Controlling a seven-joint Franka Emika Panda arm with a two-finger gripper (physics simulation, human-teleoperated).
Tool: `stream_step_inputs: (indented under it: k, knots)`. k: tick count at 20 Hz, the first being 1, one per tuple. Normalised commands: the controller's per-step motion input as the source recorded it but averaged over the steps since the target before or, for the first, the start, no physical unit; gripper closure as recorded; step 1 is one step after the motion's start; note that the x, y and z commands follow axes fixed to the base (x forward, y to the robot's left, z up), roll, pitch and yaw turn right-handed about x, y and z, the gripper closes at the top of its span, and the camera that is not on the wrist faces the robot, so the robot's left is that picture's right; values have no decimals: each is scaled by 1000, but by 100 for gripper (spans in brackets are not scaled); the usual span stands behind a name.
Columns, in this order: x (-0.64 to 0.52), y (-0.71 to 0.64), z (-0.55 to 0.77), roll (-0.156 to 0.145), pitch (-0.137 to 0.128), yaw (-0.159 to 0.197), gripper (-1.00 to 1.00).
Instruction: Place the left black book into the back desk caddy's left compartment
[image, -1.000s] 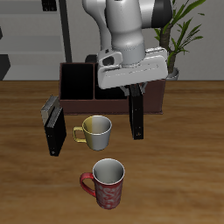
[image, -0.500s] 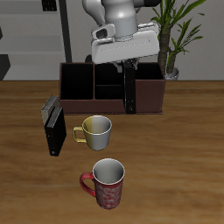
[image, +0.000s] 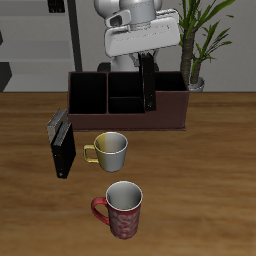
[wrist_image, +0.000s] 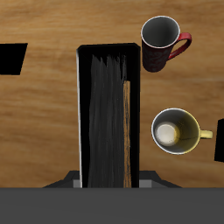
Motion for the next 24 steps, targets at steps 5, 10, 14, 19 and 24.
stream_step_inputs:
  k: [5, 10, 14, 19, 24]
  knots:
    - [-273, 36, 116, 4, -18, 0, 100]
    - [-365, -10, 138, 9, -17, 20, 100]
    - [-494, 26, 93, 19, -11, 25, 100]
    - [-317, 54, -14, 21, 15, 5, 100]
    - [-335, 11, 63, 7, -14, 19, 100]
